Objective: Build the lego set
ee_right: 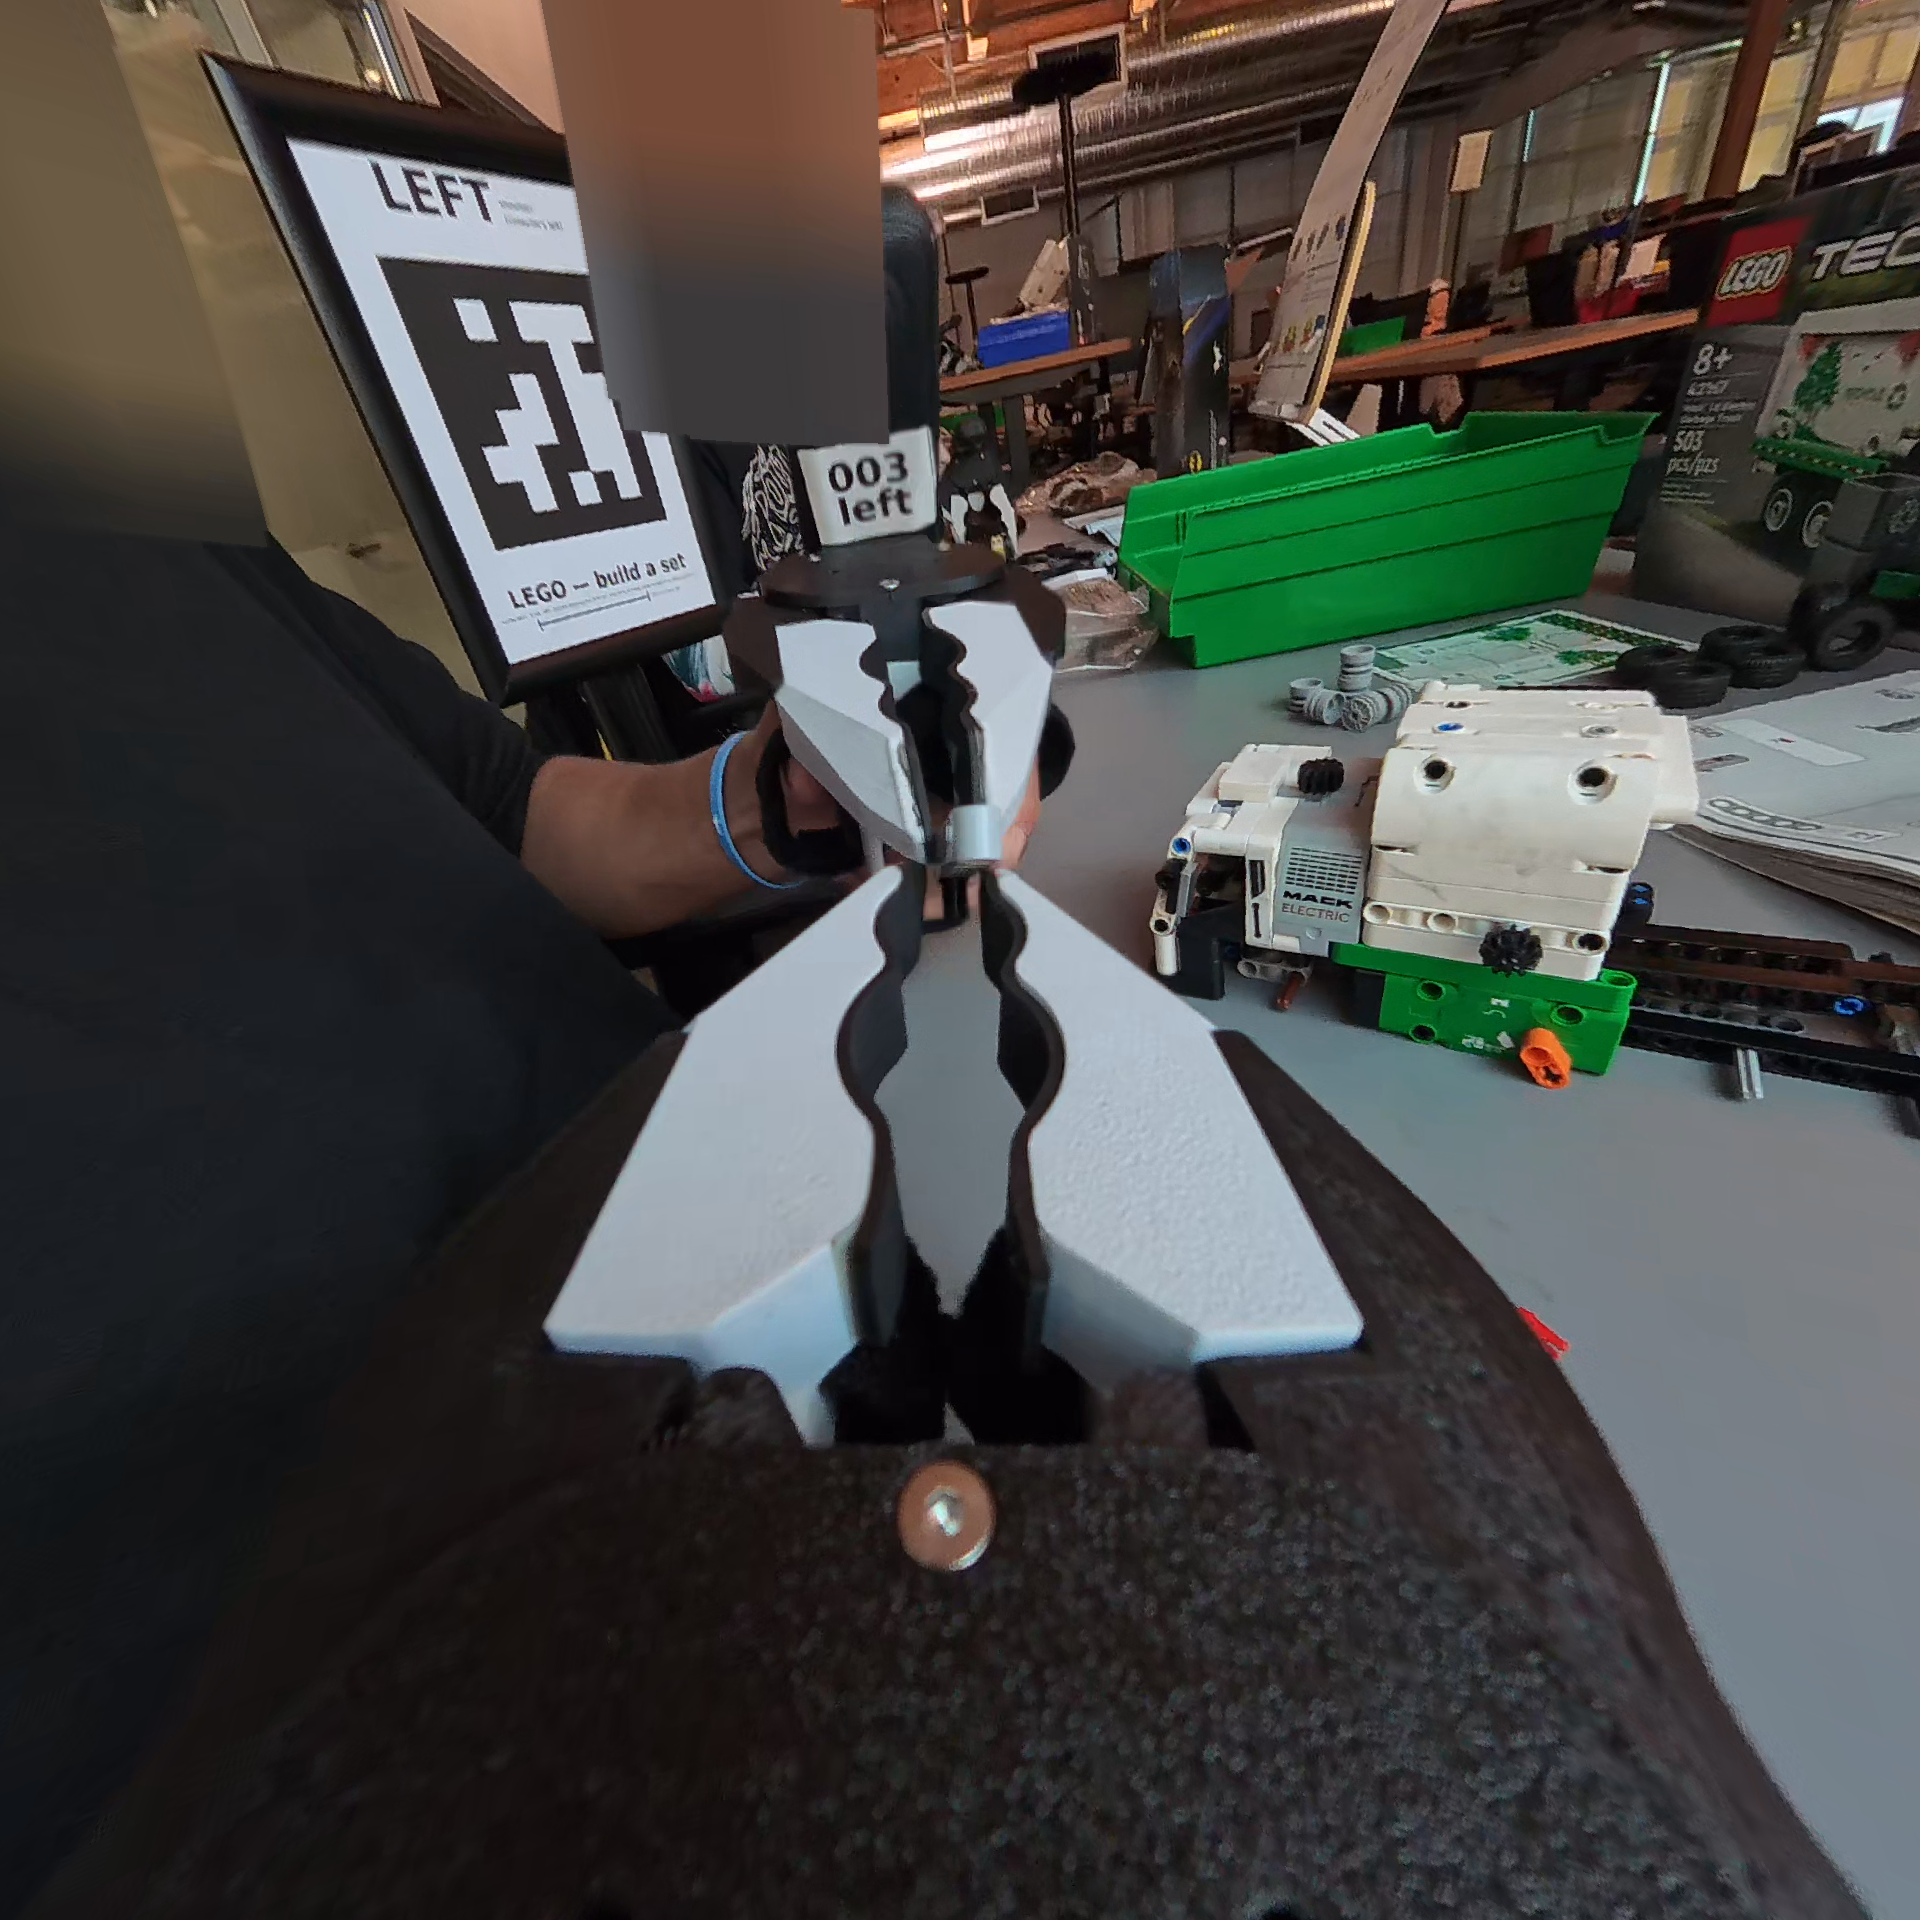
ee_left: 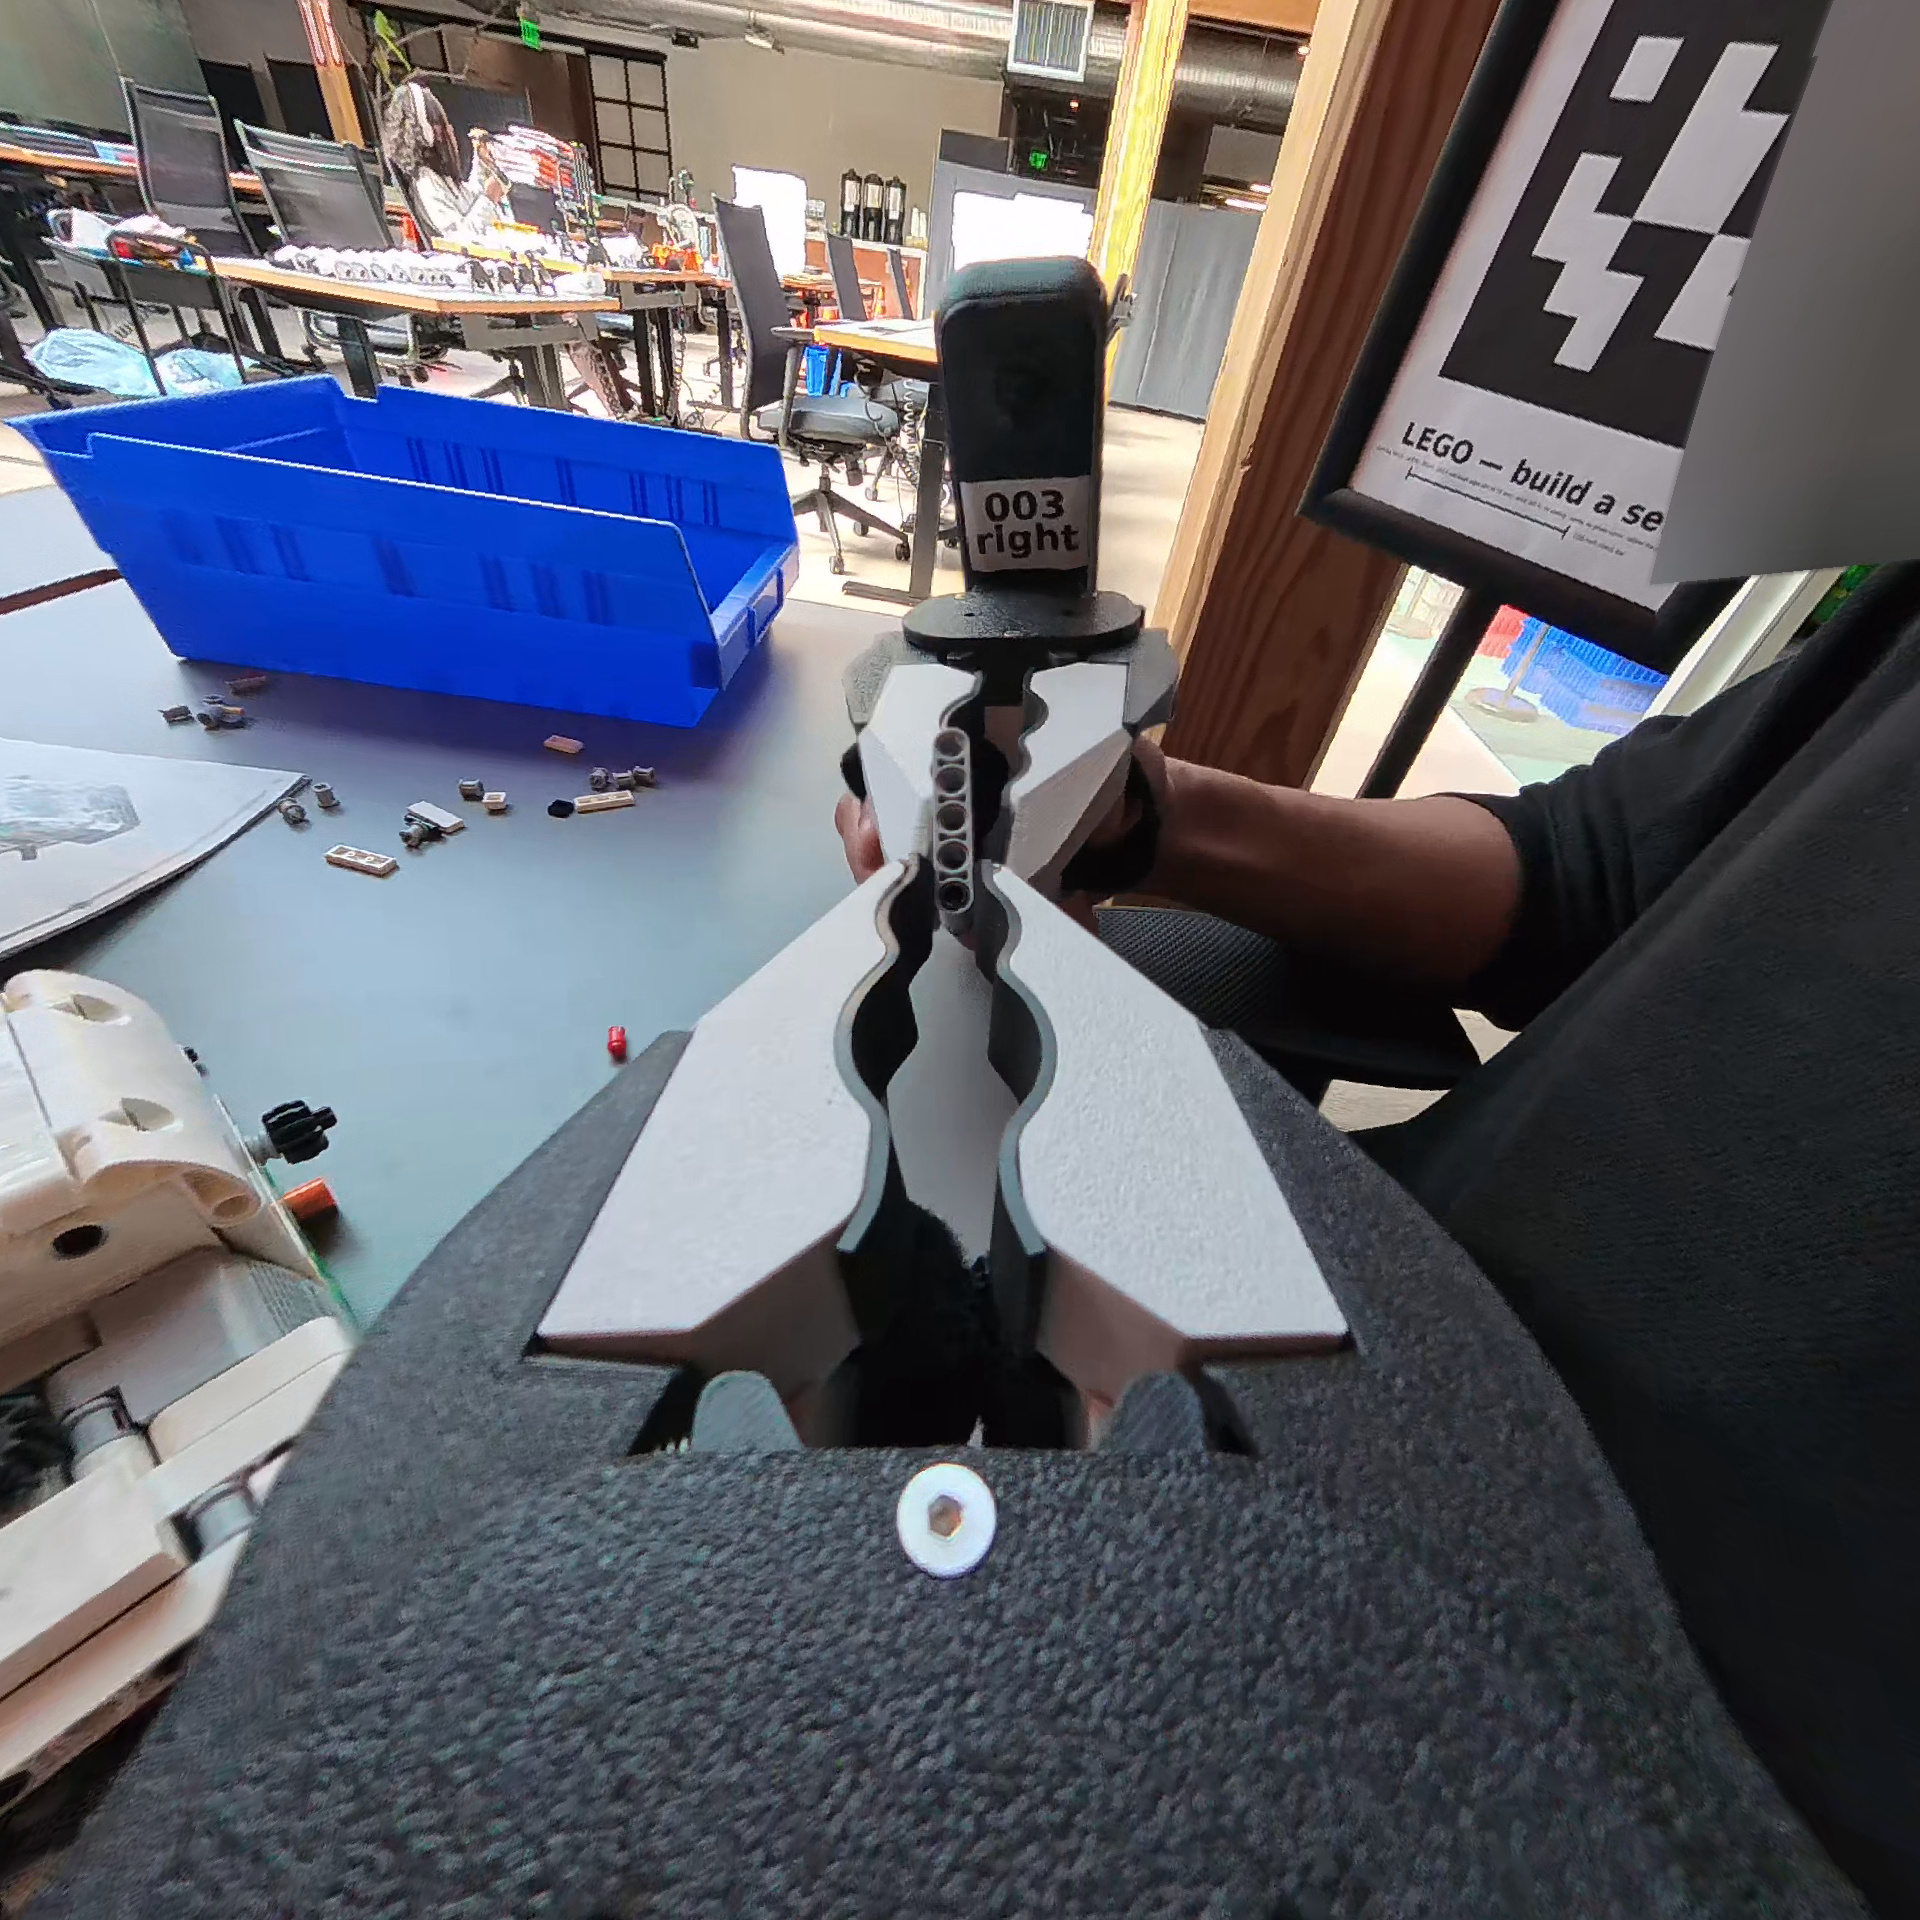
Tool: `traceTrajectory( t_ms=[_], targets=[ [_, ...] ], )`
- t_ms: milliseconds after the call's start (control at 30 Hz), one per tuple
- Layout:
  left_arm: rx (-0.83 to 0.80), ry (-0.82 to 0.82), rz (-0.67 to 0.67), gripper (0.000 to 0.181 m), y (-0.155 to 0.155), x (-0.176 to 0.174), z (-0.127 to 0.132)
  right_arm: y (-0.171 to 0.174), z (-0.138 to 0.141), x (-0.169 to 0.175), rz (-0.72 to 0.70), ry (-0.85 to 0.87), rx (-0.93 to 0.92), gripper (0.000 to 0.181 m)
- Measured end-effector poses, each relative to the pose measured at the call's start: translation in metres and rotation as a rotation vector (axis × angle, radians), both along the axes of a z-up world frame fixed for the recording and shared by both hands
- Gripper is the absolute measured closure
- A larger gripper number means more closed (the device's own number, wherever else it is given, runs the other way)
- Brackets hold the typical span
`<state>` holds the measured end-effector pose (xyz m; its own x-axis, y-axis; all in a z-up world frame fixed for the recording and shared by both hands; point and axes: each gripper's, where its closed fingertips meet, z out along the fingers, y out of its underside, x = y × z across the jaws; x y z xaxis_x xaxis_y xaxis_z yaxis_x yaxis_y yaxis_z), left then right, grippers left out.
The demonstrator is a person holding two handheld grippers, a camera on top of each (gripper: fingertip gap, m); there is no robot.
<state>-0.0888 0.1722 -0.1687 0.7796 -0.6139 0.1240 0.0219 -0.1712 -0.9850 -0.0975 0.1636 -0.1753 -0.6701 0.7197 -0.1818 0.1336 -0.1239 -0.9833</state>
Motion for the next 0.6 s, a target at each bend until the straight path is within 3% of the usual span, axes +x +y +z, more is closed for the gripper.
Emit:
traceTrajectory(
  t_ms=[200, 600],
  targets=[
    [-0.018, 0.017, -0.03, 0.176, -0.006, 0.0, -0.004, -0.008, -0.002, 0.002, 0.043, -0.019, 0.0, 0.165],
    [-0.075, 0.114, -0.058, 0.175, -0.011, 0.0, -0.015, -0.009, -0.009, 0.001, 0.033, -0.018, 0.061, 0.171]
  ],
)
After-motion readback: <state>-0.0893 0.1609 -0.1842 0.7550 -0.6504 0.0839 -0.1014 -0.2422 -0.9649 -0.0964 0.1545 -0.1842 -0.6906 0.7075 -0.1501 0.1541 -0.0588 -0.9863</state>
